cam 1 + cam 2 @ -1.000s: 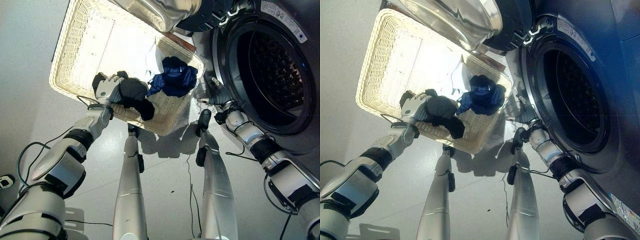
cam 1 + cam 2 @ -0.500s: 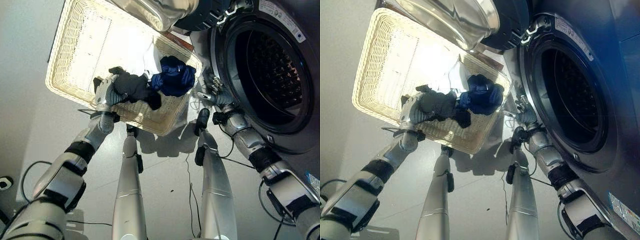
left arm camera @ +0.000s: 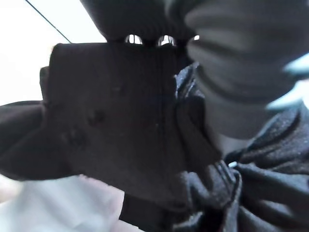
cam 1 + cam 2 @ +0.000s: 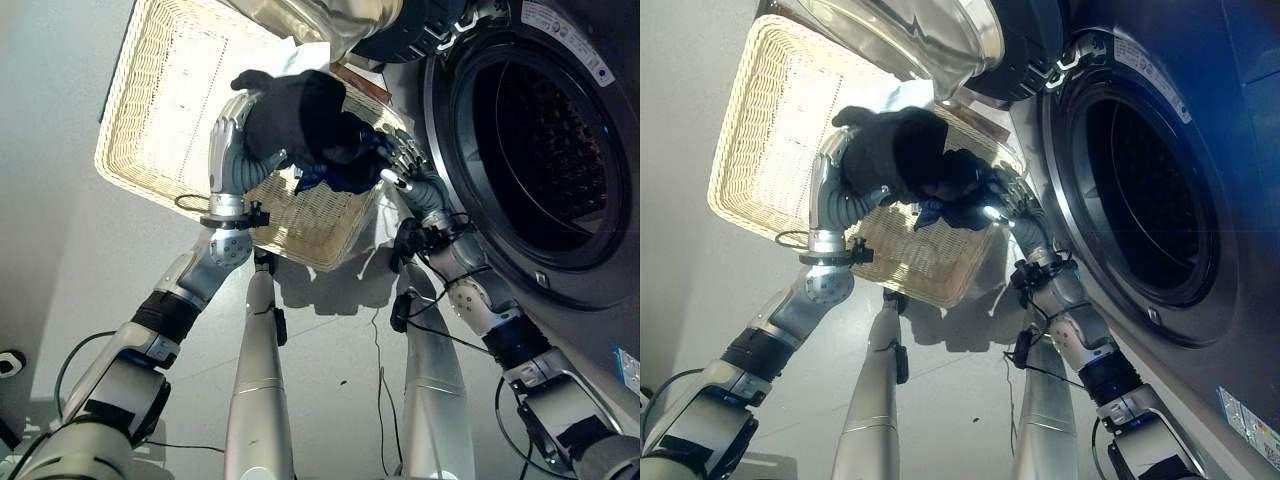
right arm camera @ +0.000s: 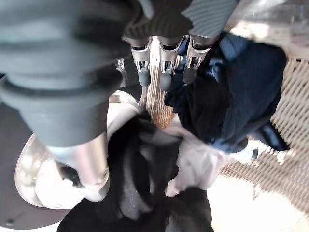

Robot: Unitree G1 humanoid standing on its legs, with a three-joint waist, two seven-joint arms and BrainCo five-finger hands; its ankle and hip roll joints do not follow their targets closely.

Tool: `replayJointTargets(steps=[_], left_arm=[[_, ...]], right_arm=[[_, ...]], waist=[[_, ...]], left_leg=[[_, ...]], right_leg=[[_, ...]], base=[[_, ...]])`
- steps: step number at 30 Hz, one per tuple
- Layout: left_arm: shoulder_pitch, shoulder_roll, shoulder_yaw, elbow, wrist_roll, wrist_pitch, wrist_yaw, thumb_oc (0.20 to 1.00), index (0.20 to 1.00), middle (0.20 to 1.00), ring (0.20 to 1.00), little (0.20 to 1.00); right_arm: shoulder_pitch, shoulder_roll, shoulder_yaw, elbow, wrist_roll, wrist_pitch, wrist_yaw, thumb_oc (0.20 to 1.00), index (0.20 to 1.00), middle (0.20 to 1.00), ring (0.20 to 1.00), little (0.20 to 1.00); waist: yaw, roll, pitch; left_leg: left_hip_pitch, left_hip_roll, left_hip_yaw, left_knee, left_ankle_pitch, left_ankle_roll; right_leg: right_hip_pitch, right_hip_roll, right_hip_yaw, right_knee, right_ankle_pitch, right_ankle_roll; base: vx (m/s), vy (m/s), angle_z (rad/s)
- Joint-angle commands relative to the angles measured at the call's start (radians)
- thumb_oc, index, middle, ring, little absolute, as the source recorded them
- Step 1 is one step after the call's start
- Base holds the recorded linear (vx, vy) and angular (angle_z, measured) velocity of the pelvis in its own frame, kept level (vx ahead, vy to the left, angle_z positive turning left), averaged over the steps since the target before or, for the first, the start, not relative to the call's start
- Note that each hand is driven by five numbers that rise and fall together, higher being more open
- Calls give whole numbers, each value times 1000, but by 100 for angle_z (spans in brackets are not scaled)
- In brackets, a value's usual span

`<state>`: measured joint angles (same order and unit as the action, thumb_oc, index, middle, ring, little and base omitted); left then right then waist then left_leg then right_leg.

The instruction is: Put the clothes into the washing machine.

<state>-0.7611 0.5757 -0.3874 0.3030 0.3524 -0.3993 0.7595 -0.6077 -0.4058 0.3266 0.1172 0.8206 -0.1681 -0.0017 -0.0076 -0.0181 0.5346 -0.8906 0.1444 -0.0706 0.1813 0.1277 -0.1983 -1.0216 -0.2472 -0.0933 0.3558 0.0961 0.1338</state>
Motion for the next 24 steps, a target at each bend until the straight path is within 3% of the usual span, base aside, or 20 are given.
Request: replayJointTargets(steps=[1, 13, 24], left_arm=[[-20, 1, 19, -106, 56, -84, 6, 200, 200, 200, 200, 200], [-78, -24, -43, -158, 116, -79, -50, 200, 200, 200, 200, 200], [-109, -33, -101, -140, 141, -70, -112, 200, 200, 200, 200, 200]], right_arm=[[18, 14, -9, -124, 43, -11, 54, 1000, 1000, 1000, 1000, 1000], [-39, 42, 48, -245, 91, 46, 116, 1000, 1000, 1000, 1000, 1000], [-63, 55, 58, -271, 95, -11, 107, 1000, 1000, 1000, 1000, 1000]], waist=[[33, -28, -15], [35, -28, -15], [33, -19, -15]], left_leg=[[-36, -91, -79, 36, -22, 86], [-41, -100, -80, 42, -21, 88], [-46, -102, -68, 43, -15, 87]], right_leg=[[-20, 48, -3, -29, 105, 77], [-22, 41, -10, -36, 113, 82], [-26, 37, -11, -40, 118, 84]], base=[[14, -55, 0], [5, -13, 1], [0, 0, 0]])
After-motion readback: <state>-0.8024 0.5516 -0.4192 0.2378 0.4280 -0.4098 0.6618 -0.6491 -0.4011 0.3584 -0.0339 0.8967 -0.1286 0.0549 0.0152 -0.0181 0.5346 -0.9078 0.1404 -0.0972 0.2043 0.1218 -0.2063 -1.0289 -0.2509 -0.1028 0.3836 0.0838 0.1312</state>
